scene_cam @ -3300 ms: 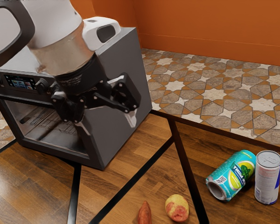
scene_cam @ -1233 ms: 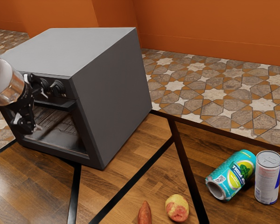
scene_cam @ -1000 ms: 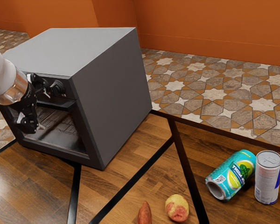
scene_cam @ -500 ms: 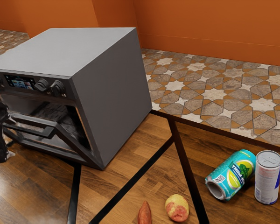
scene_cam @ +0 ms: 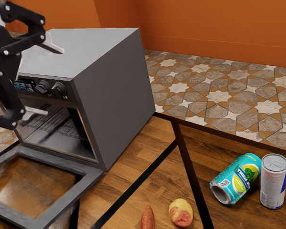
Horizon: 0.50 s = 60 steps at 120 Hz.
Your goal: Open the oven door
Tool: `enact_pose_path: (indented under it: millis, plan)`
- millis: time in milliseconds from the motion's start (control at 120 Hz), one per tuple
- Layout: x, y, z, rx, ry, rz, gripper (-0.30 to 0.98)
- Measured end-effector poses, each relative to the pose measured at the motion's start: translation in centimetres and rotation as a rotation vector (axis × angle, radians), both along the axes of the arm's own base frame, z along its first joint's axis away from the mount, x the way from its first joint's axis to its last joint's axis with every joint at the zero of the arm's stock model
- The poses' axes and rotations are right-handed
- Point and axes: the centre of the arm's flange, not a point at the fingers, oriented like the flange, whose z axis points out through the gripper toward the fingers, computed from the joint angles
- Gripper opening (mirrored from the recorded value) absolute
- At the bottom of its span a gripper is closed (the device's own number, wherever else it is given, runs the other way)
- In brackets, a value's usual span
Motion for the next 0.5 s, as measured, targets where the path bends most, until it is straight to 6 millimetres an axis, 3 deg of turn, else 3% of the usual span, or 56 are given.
enact_pose_path:
  millis: [42, 92, 192, 250, 358, 500]
  plan:
    - [4.3, -1.4, -0.4, -0.012, 0.076, -0.052, 0.68]
    - [9.8, -3.1, -3.3, 0.011, 0.170, -0.038, 0.68]
    - [15.2, -5.7, -8.8, 0.057, 0.300, 0.017, 0.69]
    - [16.7, -5.8, -10.8, 0.069, 0.339, 0.055, 0.69]
    - [18.7, -3.5, -14.2, 0.042, 0.431, 0.138, 0.69]
    - [18.7, -3.9, -16.9, 0.020, 0.496, 0.161, 0.69]
